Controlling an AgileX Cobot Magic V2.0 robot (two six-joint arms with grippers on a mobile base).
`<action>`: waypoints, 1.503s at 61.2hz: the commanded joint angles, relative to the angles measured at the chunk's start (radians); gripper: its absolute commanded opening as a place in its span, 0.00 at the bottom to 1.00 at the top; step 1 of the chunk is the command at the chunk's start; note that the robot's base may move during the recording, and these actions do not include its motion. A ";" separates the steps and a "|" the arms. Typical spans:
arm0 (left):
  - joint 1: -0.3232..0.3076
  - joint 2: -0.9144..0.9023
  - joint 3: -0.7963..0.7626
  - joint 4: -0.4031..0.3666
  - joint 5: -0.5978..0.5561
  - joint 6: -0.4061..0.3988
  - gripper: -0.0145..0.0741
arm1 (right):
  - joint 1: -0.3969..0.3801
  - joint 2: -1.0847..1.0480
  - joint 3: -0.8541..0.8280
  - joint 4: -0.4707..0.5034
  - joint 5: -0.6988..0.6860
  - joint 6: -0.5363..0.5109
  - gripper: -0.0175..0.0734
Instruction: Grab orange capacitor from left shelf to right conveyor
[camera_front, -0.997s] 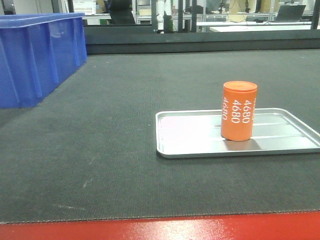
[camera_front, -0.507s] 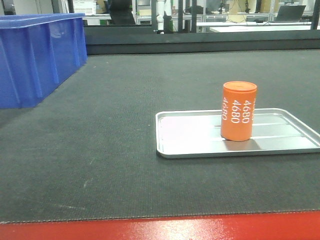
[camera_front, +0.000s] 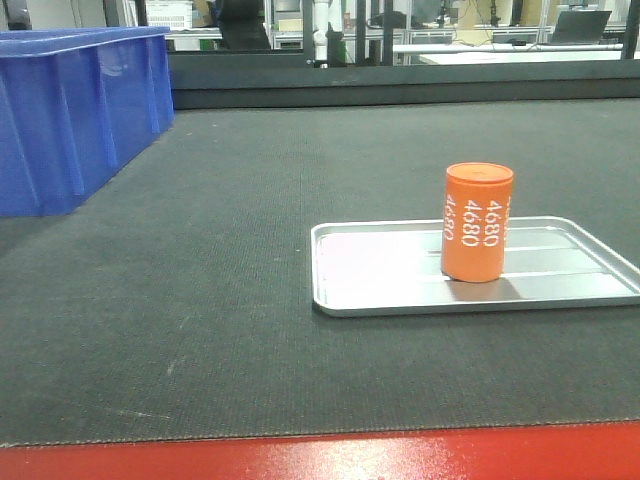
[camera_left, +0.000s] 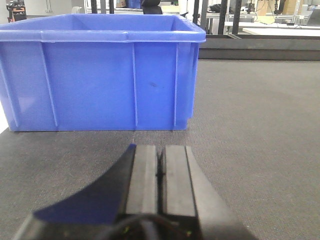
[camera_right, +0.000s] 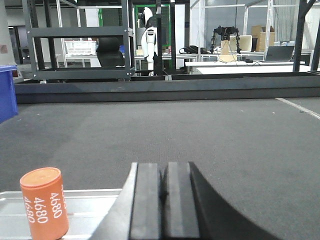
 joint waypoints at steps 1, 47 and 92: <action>0.000 -0.009 0.022 -0.001 -0.088 0.000 0.02 | 0.001 -0.021 -0.021 -0.016 -0.092 0.011 0.25; 0.000 -0.009 0.022 -0.001 -0.088 0.000 0.02 | 0.001 -0.021 -0.021 -0.022 -0.052 0.012 0.25; 0.000 -0.009 0.022 -0.001 -0.088 0.000 0.02 | 0.001 -0.021 -0.021 -0.035 -0.009 0.012 0.25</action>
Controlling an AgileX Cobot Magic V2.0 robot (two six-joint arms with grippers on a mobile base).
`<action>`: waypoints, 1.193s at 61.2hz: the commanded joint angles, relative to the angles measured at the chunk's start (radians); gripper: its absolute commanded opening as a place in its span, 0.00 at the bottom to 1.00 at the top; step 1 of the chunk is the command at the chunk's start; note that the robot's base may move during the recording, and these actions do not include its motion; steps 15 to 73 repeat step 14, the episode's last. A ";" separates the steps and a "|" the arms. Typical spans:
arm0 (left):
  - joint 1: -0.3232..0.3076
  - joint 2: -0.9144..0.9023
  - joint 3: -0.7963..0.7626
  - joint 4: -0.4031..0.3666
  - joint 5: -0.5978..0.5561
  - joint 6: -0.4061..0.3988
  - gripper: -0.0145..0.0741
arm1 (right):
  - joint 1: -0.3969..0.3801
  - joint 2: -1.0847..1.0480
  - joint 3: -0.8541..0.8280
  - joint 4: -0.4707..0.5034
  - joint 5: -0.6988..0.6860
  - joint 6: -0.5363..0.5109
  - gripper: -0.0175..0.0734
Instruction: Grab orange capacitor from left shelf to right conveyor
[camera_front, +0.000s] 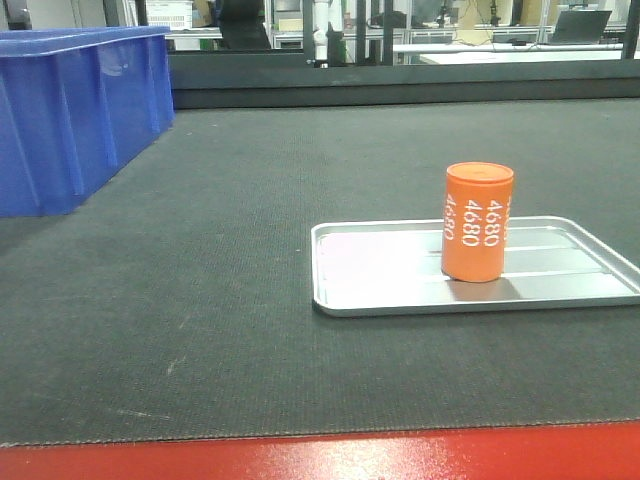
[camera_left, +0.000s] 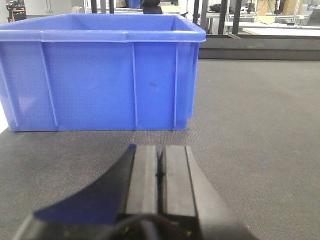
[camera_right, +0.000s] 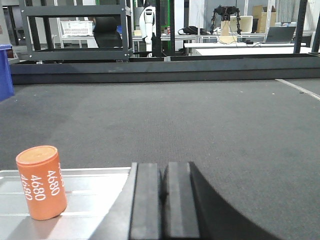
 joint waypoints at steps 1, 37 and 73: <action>0.000 -0.009 0.022 -0.001 -0.088 0.000 0.02 | 0.001 -0.021 -0.021 -0.011 -0.080 0.001 0.25; 0.000 -0.009 0.022 -0.001 -0.088 0.000 0.02 | 0.001 -0.021 -0.021 -0.011 -0.080 0.001 0.25; 0.000 -0.009 0.022 -0.001 -0.088 0.000 0.02 | 0.001 -0.021 -0.021 -0.011 -0.080 0.001 0.25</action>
